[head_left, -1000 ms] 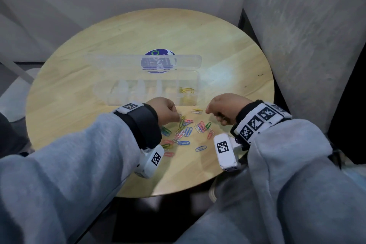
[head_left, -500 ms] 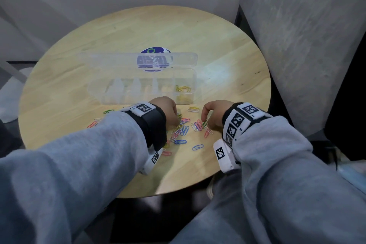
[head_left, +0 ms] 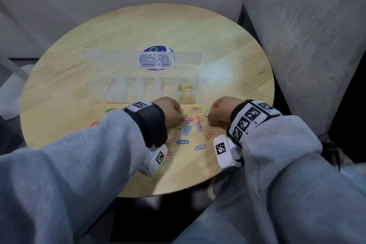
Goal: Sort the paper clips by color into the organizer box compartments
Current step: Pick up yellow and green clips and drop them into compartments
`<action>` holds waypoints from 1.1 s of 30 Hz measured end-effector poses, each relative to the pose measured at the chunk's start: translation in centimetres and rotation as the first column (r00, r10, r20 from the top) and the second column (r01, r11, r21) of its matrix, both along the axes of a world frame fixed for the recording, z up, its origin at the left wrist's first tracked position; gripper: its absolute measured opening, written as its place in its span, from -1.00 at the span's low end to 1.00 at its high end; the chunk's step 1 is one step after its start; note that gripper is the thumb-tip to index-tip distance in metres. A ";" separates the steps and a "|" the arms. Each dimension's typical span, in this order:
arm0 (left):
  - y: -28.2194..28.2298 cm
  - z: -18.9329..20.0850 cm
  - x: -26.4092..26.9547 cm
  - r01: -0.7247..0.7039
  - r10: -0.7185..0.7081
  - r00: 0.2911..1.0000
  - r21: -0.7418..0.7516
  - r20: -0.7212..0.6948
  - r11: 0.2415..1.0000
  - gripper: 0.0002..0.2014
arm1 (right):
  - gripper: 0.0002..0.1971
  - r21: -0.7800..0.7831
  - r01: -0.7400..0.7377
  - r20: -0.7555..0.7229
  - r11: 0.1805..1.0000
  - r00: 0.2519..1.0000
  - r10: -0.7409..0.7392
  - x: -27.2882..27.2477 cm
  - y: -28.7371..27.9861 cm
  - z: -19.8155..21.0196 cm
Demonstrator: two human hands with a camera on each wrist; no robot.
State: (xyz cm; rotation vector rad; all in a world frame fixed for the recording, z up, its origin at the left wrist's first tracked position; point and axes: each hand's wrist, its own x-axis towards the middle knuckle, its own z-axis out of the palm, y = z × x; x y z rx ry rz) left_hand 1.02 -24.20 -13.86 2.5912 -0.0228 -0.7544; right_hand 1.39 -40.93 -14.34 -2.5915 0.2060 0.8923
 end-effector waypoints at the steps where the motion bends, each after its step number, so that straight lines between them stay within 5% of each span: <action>1: 0.4 0.3 -0.1 -0.037 0.034 0.999 -0.080 -0.032 0.996 -0.86 | -0.91 0.086 0.058 -0.010 0.995 0.998 -0.057 0.1 -0.2 0.1; 6: 2.5 2.3 0.1 -0.298 0.181 0.936 -0.404 -0.302 0.865 -0.70 | -0.78 0.402 0.270 -0.150 0.875 0.962 -0.228 0.2 -0.1 0.4; 14: 6.4 3.5 -0.6 -0.453 0.306 0.889 -0.560 -0.339 0.694 -0.70 | -0.69 0.644 0.341 -0.216 0.685 0.940 -0.264 -0.2 2.2 0.9; 21: 8.8 3.3 -1.7 -0.575 0.347 0.812 -0.547 -0.469 0.608 -0.67 | -0.67 0.582 0.339 -0.263 0.739 0.939 -0.223 0.1 5.9 1.0; 24: 9.5 3.1 -1.9 -0.583 0.376 0.803 -0.479 -0.462 0.656 -0.72 | -0.81 0.459 0.238 -0.242 0.856 0.961 -0.137 -0.1 7.3 1.0; 27: 9.6 2.9 -1.6 -0.540 0.410 0.825 -0.327 -0.389 0.776 -0.71 | -0.86 0.248 -0.077 -0.062 0.966 0.994 0.095 -0.4 8.2 1.2; 30: 10.0 2.7 -1.4 -0.303 0.275 0.938 -0.110 -0.211 0.947 -0.68 | -0.86 0.075 -0.253 0.068 0.965 0.966 0.248 -0.6 9.0 1.5; 33: 10.3 2.8 -1.9 -0.048 0.054 0.995 0.071 -0.083 0.996 -0.74 | -0.98 -0.022 -0.327 0.072 0.945 0.942 0.328 -0.5 9.9 1.2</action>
